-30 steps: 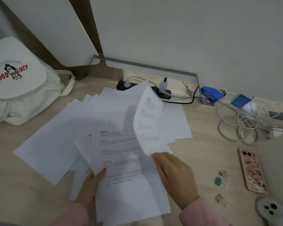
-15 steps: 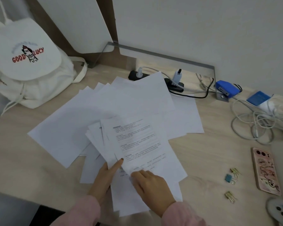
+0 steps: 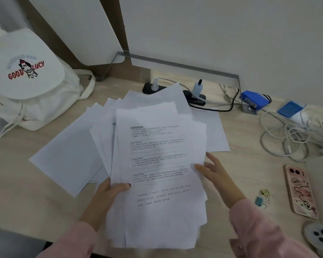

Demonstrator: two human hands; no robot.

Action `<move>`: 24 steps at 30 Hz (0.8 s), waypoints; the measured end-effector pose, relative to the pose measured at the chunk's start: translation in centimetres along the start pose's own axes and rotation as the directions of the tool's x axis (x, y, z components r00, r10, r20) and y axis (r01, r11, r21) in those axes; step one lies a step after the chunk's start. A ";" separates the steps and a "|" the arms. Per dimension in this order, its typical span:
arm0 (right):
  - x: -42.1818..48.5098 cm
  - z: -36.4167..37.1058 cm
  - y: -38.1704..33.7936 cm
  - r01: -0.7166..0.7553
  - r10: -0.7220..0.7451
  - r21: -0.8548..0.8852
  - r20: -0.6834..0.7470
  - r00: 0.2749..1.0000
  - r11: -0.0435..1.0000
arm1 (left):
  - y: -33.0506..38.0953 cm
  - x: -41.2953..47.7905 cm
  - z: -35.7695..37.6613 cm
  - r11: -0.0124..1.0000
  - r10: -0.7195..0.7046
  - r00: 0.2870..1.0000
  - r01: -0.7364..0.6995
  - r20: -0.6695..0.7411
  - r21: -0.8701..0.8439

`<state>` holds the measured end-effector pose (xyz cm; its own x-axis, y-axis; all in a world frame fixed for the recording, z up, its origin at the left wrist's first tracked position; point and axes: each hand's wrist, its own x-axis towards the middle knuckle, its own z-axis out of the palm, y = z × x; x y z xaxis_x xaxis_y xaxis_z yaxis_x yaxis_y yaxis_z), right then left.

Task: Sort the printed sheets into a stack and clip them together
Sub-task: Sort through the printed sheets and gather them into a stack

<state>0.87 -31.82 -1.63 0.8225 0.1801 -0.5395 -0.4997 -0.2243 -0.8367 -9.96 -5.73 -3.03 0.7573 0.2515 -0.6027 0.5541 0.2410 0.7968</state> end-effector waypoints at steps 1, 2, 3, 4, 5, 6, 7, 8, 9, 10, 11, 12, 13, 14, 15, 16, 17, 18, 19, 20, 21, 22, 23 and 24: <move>-0.5 -0.5 -1.0 0.024 -0.029 0.068 0.074 0.997 0.997 | 0.8 -0.1 0.3 1.000 0.023 1.000 -0.023 -0.001 -0.008; -1.0 -0.9 -1.8 0.063 -0.076 0.105 0.117 0.990 0.992 | 1.5 -0.1 0.6 0.998 0.056 0.998 -0.055 0.005 -0.020; -1.5 -1.2 -2.6 0.110 -0.129 0.139 0.139 0.982 0.984 | 2.4 -0.2 1.0 0.997 0.079 0.997 -0.079 0.008 -0.016; -2.1 -1.5 -3.4 0.153 -0.179 0.171 0.145 0.973 0.973 | 3.1 -0.2 1.3 0.994 0.111 0.993 -0.111 0.024 0.007; -2.7 -1.9 -4.1 0.196 -0.227 0.202 0.146 0.963 0.960 | 4.0 -0.3 1.6 0.988 0.145 0.988 -0.147 0.046 0.041; -3.3 -2.2 -4.7 0.241 -0.279 0.231 0.151 0.948 0.943 | 4.7 -0.3 1.9 0.978 0.188 0.980 -0.193 0.073 0.074; -3.9 -2.5 -5.2 0.282 -0.328 0.266 0.148 0.933 0.922 | 5.4 -0.5 2.2 0.968 0.225 0.971 -0.232 0.088 0.091; -4.5 -2.8 -5.6 0.317 -0.370 0.298 0.141 0.918 0.900 | 5.9 -0.4 2.4 0.958 0.263 0.960 -0.272 0.096 0.095; -4.9 -3.0 -5.9 0.345 -0.399 0.321 0.122 0.909 0.882 | 6.4 -0.5 2.7 0.948 0.293 0.951 -0.303 0.098 0.096; -5.2 -3.3 -6.0 0.365 -0.417 0.333 0.099 0.904 0.870 | 6.8 -0.5 3.0 0.937 0.326 0.939 -0.336 0.107 0.093; -5.3 -3.4 -5.8 0.375 -0.419 0.336 0.068 0.905 0.864 | 7.0 -0.7 3.4 0.929 0.348 0.931 -0.358 0.112 0.091; -5.3 -3.6 -5.5 0.379 -0.409 0.323 0.028 0.912 0.867 | 7.0 -0.6 3.7 0.924 0.360 0.925 -0.372 0.123 0.088; -5.2 -3.6 -5.2 0.378 -0.391 0.294 -0.016 0.920 0.878 | 6.9 -0.6 4.2 0.929 0.346 0.930 -0.358 0.126 0.091; -5.0 -3.5 -4.8 0.373 -0.375 0.262 -0.046 0.926 0.890 | 6.6 -0.5 4.5 0.934 0.334 0.934 -0.347 0.129 0.089; -4.9 -3.2 -4.5 0.358 -0.354 0.241 -0.060 0.933 0.902 | 6.4 -0.5 5.0 0.936 0.327 0.936 -0.340 0.131 0.089; -4.9 -2.7 -4.2 0.340 -0.336 0.234 -0.059 0.940 0.911 | 5.9 -0.4 5.3 0.935 0.330 0.934 -0.344 0.137 0.090; -4.8 -2.4 -3.9 0.324 -0.320 0.240 -0.054 0.946 0.915 | 5.6 -0.3 5.7 0.936 0.328 0.936 -0.341 0.130 0.093; -4.9 -1.9 -3.5 0.309 -0.308 0.243 -0.044 0.950 0.919 | 5.3 -0.2 6.0 0.935 0.331 0.935 -0.343 0.125 0.093; -5.1 -1.6 -3.5 0.298 -0.299 0.245 -0.033 0.954 0.922 | 5.3 -0.3 6.2 0.935 0.332 0.935 -0.343 0.122 0.086; -5.5 -1.3 -3.6 0.298 -0.304 0.250 -0.018 0.953 0.921 | 5.2 -0.5 6.4 0.933 0.341 0.931 -0.352 0.130 0.074; -5.9 -1.2 -3.7 0.311 -0.320 0.253 -0.008 0.948 0.916 | 5.3 -0.8 6.6 0.931 0.351 0.927 -0.361 0.133 0.059; -6.3 -1.3 -3.9 0.337 -0.346 0.252 -0.010 0.938 0.907 | 5.5 -1.1 6.6 0.924 0.372 0.919 -0.380 0.129 0.045; -6.7 -1.4 -4.0 0.361 -0.367 0.262 -0.026 0.930 0.895 | 5.6 -1.4 6.4 0.914 0.399 0.910 -0.405 0.113 0.029; -7.0 -1.8 -4.0 0.385 -0.387 0.276 -0.049 0.921 0.881 | 5.5 -1.7 6.1 0.899 0.434 0.895 -0.437 0.100 0.017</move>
<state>-2.43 -33.88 5.63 0.9640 0.2057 -0.1687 -0.1990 0.1363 -0.9705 -6.09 -10.55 2.68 0.9531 0.2360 -0.1897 0.1728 0.0905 0.9808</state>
